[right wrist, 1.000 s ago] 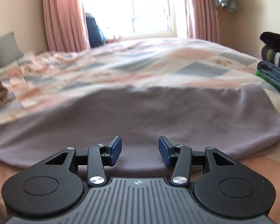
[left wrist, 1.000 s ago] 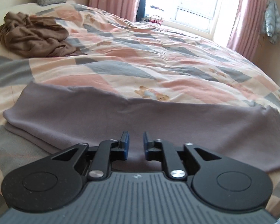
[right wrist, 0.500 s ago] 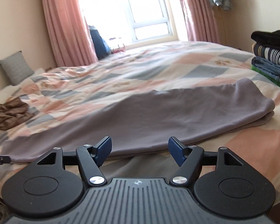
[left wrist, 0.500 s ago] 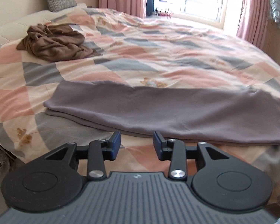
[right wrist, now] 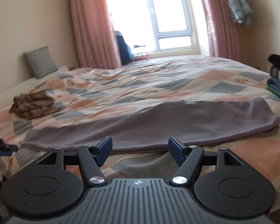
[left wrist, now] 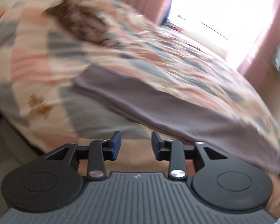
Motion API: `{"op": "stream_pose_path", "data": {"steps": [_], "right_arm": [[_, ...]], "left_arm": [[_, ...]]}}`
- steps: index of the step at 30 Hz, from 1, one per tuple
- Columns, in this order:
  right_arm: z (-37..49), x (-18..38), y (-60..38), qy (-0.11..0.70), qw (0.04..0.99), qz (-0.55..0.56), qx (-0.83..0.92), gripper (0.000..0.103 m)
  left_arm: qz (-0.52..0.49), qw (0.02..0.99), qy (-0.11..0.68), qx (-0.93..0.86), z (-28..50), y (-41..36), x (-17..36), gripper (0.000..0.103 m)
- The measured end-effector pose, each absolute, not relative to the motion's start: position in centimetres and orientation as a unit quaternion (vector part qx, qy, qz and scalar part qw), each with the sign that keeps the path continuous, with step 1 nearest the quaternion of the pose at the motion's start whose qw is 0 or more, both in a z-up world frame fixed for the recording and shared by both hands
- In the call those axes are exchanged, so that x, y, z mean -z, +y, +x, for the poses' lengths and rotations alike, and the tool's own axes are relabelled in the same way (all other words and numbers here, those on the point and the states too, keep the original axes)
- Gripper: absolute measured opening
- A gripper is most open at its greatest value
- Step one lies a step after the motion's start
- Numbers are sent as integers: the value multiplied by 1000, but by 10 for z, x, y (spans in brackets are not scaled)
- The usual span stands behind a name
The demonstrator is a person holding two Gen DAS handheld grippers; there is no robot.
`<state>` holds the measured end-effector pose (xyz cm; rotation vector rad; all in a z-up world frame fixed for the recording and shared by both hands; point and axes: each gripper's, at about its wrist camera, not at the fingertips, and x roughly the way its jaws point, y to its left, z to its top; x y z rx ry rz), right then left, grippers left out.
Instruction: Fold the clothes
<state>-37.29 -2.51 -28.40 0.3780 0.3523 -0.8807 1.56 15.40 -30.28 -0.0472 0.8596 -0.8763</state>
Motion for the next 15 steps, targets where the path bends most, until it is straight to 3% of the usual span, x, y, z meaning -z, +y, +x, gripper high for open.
{"op": "stream_pose_path", "data": {"steps": [3,9,15], "right_arm": [[-342,296,-31,208,885,159,385,58],[-279,314,-37,257,901,100,334,57],[-232,329,-43,289,908,35,300,55]], "left_arm": [[-86,813,434,379,65,161,314,28],[-229,780,492,313,156,155,341,29],[-264,771,517,263,199,141,362,28]]}}
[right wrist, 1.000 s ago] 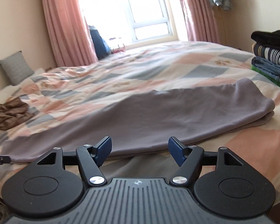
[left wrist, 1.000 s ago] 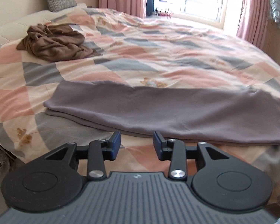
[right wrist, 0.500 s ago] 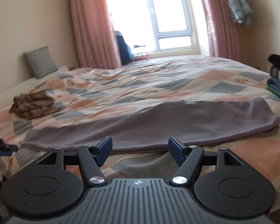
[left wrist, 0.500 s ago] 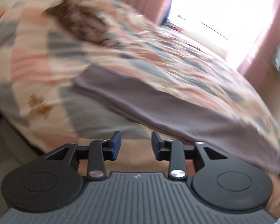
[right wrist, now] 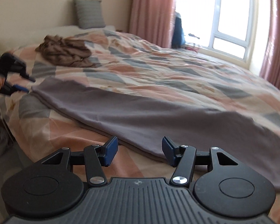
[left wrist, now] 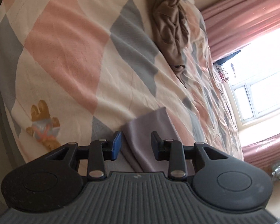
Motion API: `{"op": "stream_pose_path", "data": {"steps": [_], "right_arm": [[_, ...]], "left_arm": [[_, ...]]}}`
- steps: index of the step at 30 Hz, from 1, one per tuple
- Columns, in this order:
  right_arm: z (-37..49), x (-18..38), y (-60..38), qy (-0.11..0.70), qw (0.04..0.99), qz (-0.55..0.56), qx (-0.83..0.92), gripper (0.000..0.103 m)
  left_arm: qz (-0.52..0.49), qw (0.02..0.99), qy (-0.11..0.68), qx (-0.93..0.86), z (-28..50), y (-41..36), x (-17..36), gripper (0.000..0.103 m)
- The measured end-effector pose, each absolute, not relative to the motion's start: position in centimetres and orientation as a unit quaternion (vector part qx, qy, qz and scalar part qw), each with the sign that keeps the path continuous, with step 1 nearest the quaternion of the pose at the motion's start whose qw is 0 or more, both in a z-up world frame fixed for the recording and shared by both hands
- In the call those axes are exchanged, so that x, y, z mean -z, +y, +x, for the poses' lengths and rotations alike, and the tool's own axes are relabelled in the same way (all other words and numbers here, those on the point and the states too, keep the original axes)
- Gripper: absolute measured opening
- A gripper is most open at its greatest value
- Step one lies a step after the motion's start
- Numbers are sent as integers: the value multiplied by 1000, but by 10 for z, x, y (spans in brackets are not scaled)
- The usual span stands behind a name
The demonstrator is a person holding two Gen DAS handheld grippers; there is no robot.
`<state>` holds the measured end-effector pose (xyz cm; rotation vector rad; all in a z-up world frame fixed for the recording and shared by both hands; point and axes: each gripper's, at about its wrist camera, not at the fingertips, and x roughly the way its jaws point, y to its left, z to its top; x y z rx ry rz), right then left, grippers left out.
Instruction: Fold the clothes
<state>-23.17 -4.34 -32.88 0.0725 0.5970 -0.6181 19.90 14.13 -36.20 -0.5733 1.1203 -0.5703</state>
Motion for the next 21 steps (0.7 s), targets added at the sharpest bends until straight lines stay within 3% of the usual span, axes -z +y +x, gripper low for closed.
{"op": "stream_pose_path", "data": {"steps": [3,6,7,8,10,11,16,21], "right_arm": [[-216,334,-41,300,911,-7,282,51],[-202,340,-39,311,911,-38,269,47],[-198,343,-39,316,910,-46,266,46],[-194,346,-39,323,908,-55,263,40],[-188,353,-38,337,903,-79,255,18],[-186,355,-37,343,900,-93,253,0],[-191,353,-40,333,897,-112,267,0],[-193,356,-48,341,896,-79,274,0]], "left_arm": [[-265,772,518,256,206,138,366,22],[-258,772,516,266,207,132,366,9],[-256,773,514,271,206,130,366,0],[-252,775,510,276,205,129,365,0],[-243,785,494,285,202,130,359,0],[-241,789,485,290,199,134,355,0],[-212,810,449,312,189,144,338,0],[-188,801,494,282,196,135,371,0]]}}
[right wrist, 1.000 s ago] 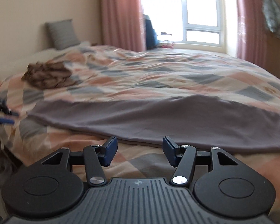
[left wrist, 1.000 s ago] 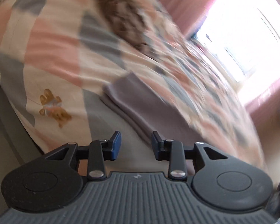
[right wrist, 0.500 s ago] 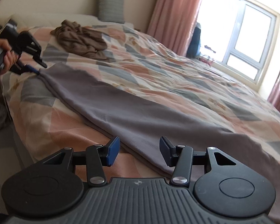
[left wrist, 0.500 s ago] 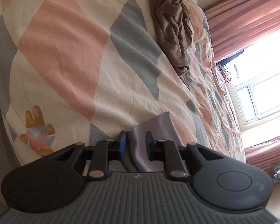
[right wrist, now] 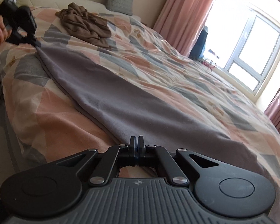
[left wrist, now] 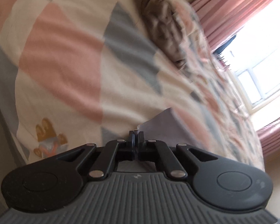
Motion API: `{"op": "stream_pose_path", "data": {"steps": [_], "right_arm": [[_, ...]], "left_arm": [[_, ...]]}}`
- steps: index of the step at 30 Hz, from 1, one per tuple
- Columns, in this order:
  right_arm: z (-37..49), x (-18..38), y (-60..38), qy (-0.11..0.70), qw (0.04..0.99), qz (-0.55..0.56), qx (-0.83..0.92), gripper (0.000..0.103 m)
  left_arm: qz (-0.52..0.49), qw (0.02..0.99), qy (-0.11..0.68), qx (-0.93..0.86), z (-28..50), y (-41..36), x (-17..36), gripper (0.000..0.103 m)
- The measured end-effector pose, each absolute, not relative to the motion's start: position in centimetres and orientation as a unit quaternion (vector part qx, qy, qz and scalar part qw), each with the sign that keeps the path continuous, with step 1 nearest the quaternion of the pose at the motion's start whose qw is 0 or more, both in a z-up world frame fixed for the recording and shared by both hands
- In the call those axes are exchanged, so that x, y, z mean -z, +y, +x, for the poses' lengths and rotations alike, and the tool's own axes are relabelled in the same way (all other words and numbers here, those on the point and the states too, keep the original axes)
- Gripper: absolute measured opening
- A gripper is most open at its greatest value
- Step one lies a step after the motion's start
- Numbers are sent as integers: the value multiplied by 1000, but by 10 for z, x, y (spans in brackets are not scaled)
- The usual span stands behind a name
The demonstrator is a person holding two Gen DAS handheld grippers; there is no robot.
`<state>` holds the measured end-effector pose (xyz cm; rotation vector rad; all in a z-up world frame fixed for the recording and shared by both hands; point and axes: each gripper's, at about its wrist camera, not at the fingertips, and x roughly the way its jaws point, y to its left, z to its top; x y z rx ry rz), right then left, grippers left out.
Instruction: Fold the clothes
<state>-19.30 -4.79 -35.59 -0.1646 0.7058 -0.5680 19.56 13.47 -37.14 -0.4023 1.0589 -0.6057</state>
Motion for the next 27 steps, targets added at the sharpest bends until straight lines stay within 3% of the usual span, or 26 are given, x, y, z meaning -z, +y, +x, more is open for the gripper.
{"op": "stream_pose_path", "data": {"steps": [2,3,4,5,8,13,18,19,20,25,27], "right_arm": [[-196,354,-47,338,896,-63,281,0],[-198,352,-47,335,896,-55,285,4],[-201,351,-47,332,897,-46,289,8],[-205,350,-48,327,898,-32,293,12],[-218,348,-53,313,901,12,302,17],[-225,350,-55,310,899,33,307,18],[-235,343,-51,293,902,34,316,30],[-237,343,-52,290,901,40,319,30],[-239,342,-54,288,901,46,321,30],[-255,340,-62,278,897,70,338,30],[-264,339,-66,270,895,82,345,30]], "left_arm": [[-206,796,493,282,193,140,373,7],[-211,798,489,282,190,143,370,13],[-217,800,483,281,186,148,366,28],[-228,802,477,279,180,153,362,31],[-254,791,474,292,169,159,359,32],[-296,767,494,282,172,145,380,32],[-311,770,489,267,172,133,396,28],[-311,772,486,267,171,131,397,19],[-308,773,484,268,169,129,396,3],[-270,799,454,286,157,124,372,6],[-284,794,468,263,160,130,375,26]]}}
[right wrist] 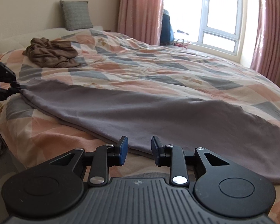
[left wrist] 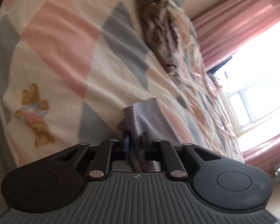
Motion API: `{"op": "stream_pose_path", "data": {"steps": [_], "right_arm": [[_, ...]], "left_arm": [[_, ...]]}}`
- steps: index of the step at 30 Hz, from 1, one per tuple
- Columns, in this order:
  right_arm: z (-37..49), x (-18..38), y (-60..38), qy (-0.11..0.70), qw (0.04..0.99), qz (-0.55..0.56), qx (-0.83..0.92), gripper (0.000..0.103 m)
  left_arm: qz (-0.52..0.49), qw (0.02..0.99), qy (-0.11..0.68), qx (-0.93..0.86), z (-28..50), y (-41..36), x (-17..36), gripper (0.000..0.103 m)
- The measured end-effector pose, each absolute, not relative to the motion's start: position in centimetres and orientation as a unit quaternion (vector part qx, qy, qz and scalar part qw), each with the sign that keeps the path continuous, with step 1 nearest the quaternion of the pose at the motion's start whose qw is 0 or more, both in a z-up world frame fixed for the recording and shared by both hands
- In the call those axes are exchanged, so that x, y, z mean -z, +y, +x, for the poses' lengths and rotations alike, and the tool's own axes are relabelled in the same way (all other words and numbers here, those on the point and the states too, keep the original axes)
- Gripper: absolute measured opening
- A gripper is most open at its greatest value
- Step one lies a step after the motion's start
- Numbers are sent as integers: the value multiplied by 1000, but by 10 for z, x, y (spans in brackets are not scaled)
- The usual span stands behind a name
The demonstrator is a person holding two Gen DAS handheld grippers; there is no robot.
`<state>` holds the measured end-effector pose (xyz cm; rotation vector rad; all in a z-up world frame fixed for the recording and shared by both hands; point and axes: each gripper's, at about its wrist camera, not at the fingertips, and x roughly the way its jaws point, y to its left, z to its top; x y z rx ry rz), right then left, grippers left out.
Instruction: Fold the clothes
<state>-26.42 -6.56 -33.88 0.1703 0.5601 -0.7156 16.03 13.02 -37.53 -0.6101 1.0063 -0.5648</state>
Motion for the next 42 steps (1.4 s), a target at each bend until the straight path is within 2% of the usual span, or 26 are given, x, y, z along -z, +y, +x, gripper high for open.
{"op": "stream_pose_path", "data": {"steps": [1,5,10,12,14,15,16,19,23,26,30,34,38,42], "right_arm": [[-270,338,-67,265,895,90,349,31],[-291,337,-68,256,891,109,358,32],[-307,341,-68,259,885,118,367,33],[-309,340,-69,257,884,124,370,34],[-311,339,-69,253,884,125,372,35],[-311,337,-69,252,885,124,372,35],[-311,336,-68,250,885,124,373,35],[-316,333,-69,242,885,126,377,35],[-331,332,-75,228,879,143,394,35],[-347,329,-82,210,871,170,409,35],[-374,325,-95,171,859,238,419,35],[-399,325,-119,109,840,373,378,38],[-394,334,-152,55,805,525,272,49],[-349,353,-186,55,762,616,192,53]], "left_arm": [[-298,789,475,251,162,135,378,34],[-339,773,479,242,161,146,386,35],[-343,771,480,239,165,136,402,35],[-350,772,473,240,167,132,407,32],[-347,775,467,247,168,127,406,20],[-343,774,466,258,166,124,404,4],[-338,776,459,271,162,122,398,4],[-269,817,392,328,135,106,358,4],[-112,841,283,448,67,53,300,4],[-10,822,212,528,-2,7,286,5],[115,771,174,602,-89,-48,323,5],[228,743,149,611,-145,-67,385,7],[224,744,136,614,-142,-56,394,10],[216,733,134,631,-139,-48,383,13]]}}
